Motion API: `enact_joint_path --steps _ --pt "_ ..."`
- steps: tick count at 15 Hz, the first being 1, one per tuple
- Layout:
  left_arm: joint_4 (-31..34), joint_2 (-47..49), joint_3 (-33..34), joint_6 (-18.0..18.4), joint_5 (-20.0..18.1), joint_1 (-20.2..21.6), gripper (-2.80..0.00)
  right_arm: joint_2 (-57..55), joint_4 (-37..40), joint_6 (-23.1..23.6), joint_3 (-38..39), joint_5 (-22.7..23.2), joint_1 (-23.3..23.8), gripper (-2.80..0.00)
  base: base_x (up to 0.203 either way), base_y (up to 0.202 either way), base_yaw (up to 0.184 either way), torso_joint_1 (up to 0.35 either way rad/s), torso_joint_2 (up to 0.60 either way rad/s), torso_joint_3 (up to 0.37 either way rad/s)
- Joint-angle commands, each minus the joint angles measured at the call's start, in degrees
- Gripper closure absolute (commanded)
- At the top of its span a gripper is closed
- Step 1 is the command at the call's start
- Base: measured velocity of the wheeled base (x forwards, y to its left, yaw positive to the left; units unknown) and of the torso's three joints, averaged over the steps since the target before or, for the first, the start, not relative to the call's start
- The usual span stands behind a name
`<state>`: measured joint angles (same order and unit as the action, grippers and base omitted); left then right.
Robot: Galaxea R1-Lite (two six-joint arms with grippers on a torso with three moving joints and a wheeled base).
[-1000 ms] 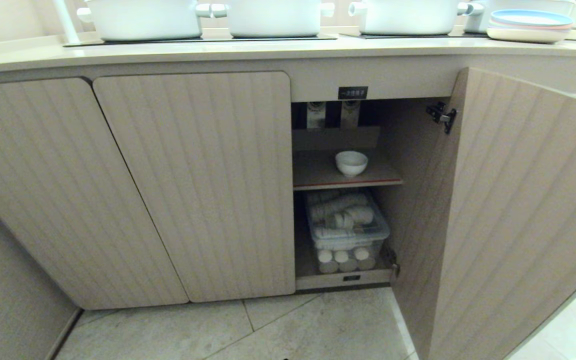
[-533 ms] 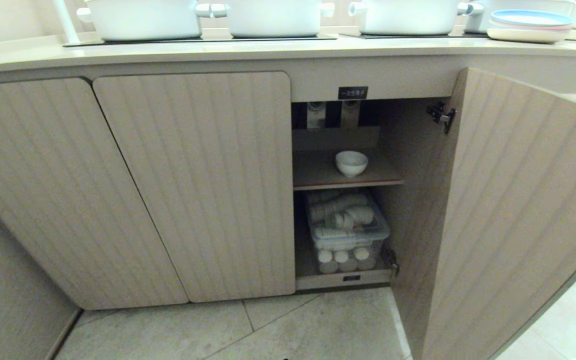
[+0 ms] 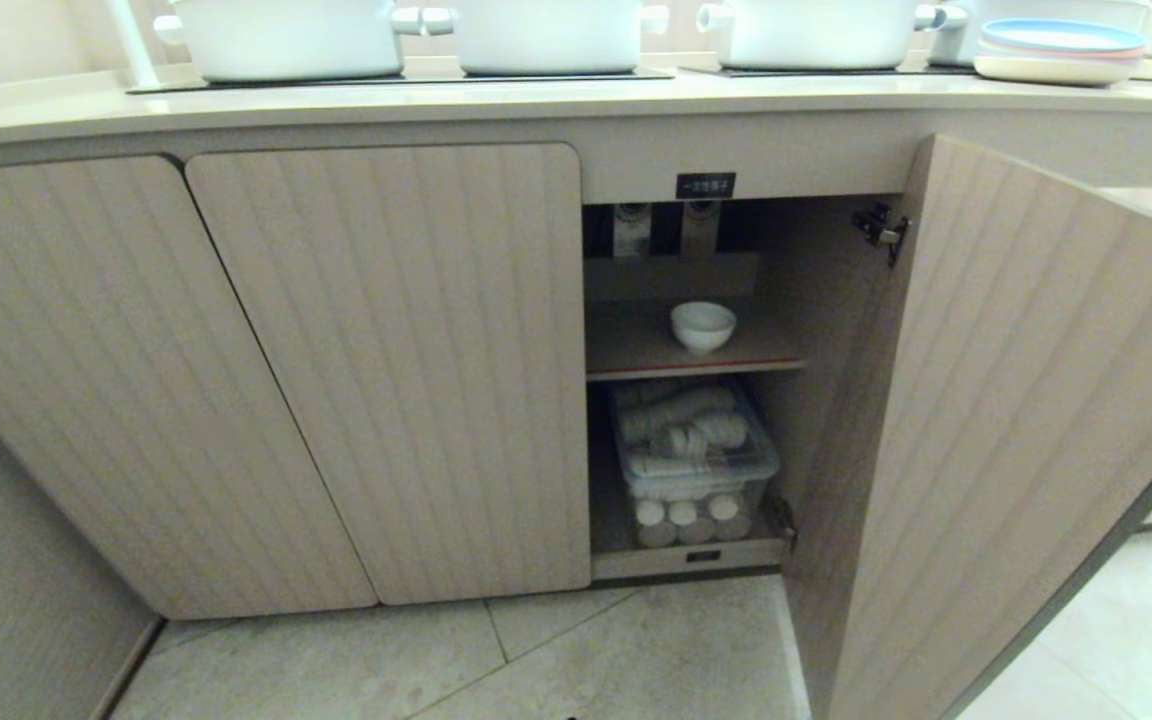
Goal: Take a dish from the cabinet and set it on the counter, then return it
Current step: Close the cabinet door
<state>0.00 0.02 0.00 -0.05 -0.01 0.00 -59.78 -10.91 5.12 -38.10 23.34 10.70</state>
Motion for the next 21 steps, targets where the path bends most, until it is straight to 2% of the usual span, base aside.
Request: enact_joint_path --steps 1,7,11,21 --pt "0.00 -0.02 0.00 -0.04 0.01 0.00 0.00 0.01 -0.08 0.06 -0.18 0.21 -1.66 0.00 0.000 0.000 0.000 0.000 0.00 0.000" --pt "0.00 -0.02 0.00 0.00 0.01 0.00 0.00 0.02 -0.17 -0.38 -1.74 0.30 -7.39 0.00 0.000 0.000 0.000 0.000 0.00 0.000" --pt "0.00 -0.02 0.00 -0.04 0.01 0.08 0.00 -0.69 -0.10 -0.38 -4.09 3.48 -7.89 0.00 0.000 0.000 0.000 0.000 0.00 0.000" --pt "0.00 -0.02 0.00 -0.04 0.01 0.00 0.00 -10.56 -0.25 0.50 -10.76 3.12 -10.50 0.00 0.000 0.000 0.000 0.000 0.00 0.000"
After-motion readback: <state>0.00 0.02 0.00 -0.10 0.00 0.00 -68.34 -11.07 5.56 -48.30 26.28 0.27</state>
